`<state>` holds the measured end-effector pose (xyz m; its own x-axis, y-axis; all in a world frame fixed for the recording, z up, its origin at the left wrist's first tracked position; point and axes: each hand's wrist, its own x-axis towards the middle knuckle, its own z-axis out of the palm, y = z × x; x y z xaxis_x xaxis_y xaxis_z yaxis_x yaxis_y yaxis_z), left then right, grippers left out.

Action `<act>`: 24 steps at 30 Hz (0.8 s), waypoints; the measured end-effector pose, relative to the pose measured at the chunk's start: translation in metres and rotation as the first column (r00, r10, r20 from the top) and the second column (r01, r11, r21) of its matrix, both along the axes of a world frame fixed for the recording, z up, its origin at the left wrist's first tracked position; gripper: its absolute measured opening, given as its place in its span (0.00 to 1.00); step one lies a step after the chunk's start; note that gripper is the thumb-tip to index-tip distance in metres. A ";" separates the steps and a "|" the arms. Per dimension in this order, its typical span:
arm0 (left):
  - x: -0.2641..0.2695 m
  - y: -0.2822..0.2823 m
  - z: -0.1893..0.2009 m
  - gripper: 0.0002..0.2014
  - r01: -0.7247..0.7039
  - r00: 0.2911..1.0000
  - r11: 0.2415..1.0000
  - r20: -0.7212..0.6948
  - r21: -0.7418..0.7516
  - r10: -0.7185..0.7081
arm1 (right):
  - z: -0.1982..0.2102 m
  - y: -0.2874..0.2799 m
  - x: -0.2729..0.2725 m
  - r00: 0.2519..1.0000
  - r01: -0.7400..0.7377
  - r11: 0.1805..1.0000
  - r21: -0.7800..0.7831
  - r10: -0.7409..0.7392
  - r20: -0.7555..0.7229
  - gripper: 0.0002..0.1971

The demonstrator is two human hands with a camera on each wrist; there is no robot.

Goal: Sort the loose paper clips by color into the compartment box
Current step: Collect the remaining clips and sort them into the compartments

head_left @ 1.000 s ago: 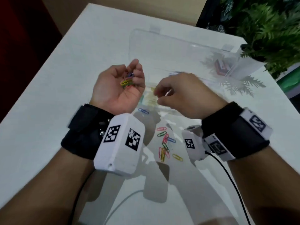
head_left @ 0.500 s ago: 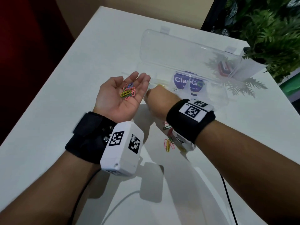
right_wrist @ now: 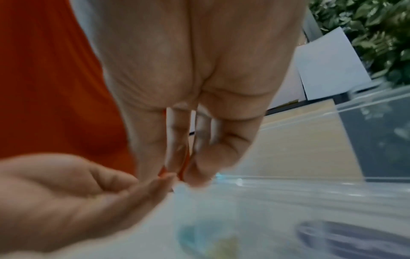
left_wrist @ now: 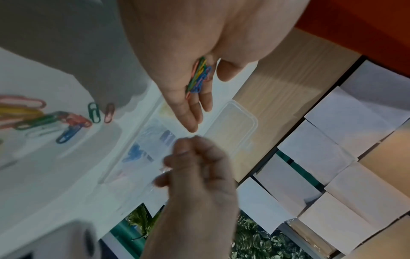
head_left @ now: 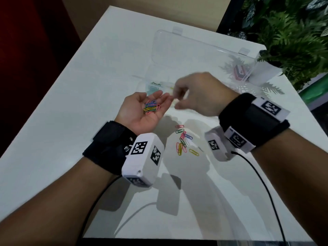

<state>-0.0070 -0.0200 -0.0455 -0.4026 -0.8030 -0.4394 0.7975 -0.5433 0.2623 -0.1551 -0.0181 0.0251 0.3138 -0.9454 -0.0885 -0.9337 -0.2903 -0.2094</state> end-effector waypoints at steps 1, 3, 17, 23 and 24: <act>0.003 0.000 -0.001 0.19 -0.017 1.000 1.000 0.001 0.010 0.017 | -0.005 0.005 -0.005 0.997 0.014 0.997 0.075 -0.008 -0.081 0.16; 0.005 0.002 -0.002 0.19 -0.032 0.999 0.999 0.009 0.023 0.032 | -0.020 0.017 -0.009 0.976 0.041 0.975 0.218 0.008 -0.218 0.25; -0.015 0.016 0.000 0.19 0.037 0.997 0.999 0.073 -0.017 -0.036 | -0.064 0.025 -0.004 0.970 0.083 0.978 0.189 -0.036 -0.240 0.11; -0.016 0.014 -0.002 0.19 0.034 0.994 0.999 0.106 -0.007 -0.033 | -0.060 0.019 0.003 0.967 0.087 0.978 0.192 -0.036 -0.253 0.08; -0.016 0.014 -0.002 0.19 0.033 0.993 0.999 0.112 -0.007 -0.032 | -0.060 0.019 0.005 0.964 0.091 0.977 0.195 -0.037 -0.264 0.09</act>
<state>-0.0227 -0.0060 -0.0475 -0.3770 -0.7944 -0.4762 0.7451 -0.5655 0.3535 -0.1501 0.0009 -0.0349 0.1946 -0.9162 -0.3504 -0.9788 -0.2048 -0.0082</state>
